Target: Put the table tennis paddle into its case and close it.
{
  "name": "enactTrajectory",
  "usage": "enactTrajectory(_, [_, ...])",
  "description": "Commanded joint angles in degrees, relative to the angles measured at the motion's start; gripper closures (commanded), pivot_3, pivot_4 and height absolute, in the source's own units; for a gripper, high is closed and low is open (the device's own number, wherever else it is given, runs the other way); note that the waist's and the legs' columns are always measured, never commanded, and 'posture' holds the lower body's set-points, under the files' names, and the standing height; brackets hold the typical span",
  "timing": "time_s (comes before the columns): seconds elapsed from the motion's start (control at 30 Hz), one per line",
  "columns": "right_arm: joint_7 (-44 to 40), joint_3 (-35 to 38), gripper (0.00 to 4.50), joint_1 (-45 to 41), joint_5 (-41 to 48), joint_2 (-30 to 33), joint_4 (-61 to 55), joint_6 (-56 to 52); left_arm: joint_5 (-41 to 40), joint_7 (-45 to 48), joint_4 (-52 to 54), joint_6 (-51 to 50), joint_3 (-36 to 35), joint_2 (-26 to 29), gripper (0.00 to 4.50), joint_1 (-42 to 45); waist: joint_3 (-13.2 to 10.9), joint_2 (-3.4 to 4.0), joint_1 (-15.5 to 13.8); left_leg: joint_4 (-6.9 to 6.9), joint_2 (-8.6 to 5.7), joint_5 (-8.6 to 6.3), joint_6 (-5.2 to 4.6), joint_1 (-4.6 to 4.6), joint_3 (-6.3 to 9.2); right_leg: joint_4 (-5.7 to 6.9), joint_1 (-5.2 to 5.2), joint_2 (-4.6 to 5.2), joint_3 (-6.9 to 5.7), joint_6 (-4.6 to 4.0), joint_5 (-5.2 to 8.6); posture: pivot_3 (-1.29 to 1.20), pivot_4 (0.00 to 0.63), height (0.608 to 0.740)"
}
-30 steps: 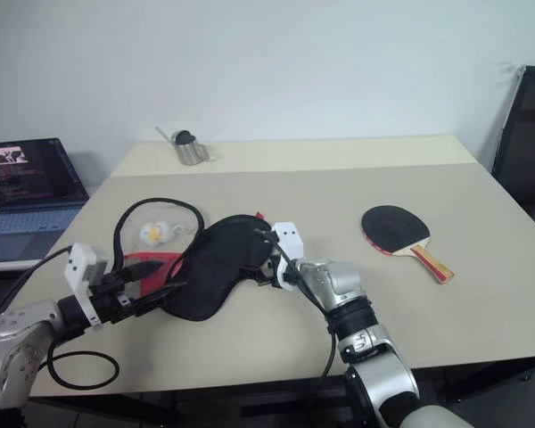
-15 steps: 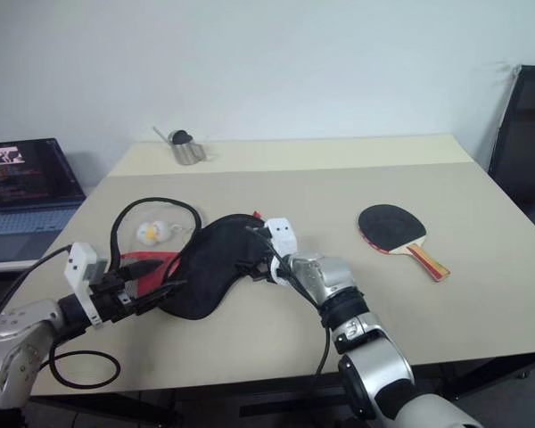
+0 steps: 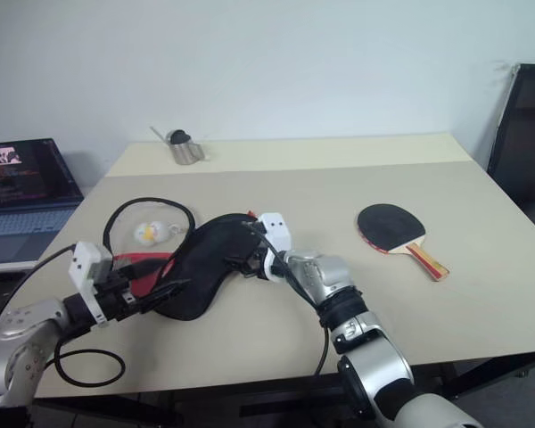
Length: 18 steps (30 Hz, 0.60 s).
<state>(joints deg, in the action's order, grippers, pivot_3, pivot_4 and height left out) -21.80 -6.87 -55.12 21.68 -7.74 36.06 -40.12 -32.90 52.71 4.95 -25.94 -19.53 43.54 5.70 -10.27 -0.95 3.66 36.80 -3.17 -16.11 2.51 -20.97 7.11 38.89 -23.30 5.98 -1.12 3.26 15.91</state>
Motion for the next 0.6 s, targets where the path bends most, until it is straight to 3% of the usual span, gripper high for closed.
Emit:
enactTrajectory(0.03, [1.53, -0.83, 0.04, -1.57, -0.15, -10.15, -0.54, 3.22, -0.33, -0.52, 1.36, 0.48, -0.88, 0.04, 0.01, 0.90, 0.00, 0.00, 0.00, 0.00, 0.00, 0.00, 0.00, 0.00, 0.00, 0.00, -0.01, 0.00, 0.00, 0.00, 0.00, 0.00, 0.150, 0.740])
enactTrajectory(0.07, [2.12, -1.17, 0.04, -1.58, -0.55, -10.28, -0.21, 4.01, -0.34, -0.61, 1.43, 0.50, -0.85, 0.01, 0.01, 0.86, 0.00, 0.00, 0.00, 0.00, 0.00, 0.00, 0.00, 0.00, 0.00, 0.00, -0.01, 0.00, 0.01, 0.00, 0.00, 0.00, 0.150, 0.740])
enactTrajectory(0.17, [5.21, -2.14, 0.67, -1.87, -1.89, -10.70, 1.57, 5.96, -0.40, -0.89, 1.63, 0.44, -0.78, -0.05, 0.00, 0.73, 0.00, 0.00, -0.02, 0.00, 0.00, 0.00, 0.01, 0.00, -0.01, 0.00, -0.02, -0.01, 0.02, 0.00, 0.00, 0.00, 0.150, 0.740])
enactTrajectory(0.5, [9.63, -2.95, 4.21, -2.16, -2.49, -10.69, 2.67, 7.56, -0.29, -1.36, 2.01, 0.45, -0.64, -0.32, 0.00, 0.43, 0.00, 0.00, -0.02, -0.01, 0.01, -0.01, 0.02, 0.00, -0.06, 0.00, -0.05, -0.02, 0.08, 0.00, 0.00, 0.00, 0.150, 0.740])
enactTrajectory(0.53, [9.86, -2.76, 4.47, -2.47, -2.41, -10.23, 2.54, 7.53, -0.27, -1.34, 1.99, 0.45, -0.66, -0.34, 0.00, 0.44, 0.00, 0.00, -0.02, -0.01, 0.01, -0.01, 0.02, 0.00, -0.06, 0.00, -0.05, -0.02, 0.08, 0.00, 0.00, 0.00, 0.150, 0.740])
enactTrajectory(0.6, [10.26, -1.78, 4.47, -3.18, -1.82, -9.12, 2.27, 7.07, -0.19, -1.34, 1.80, 0.52, -0.67, -0.33, 0.00, 0.54, 0.00, 0.00, -0.02, -0.01, 0.01, -0.01, 0.02, 0.00, -0.06, 0.01, -0.05, -0.02, 0.08, 0.00, 0.00, 0.00, 0.150, 0.740])
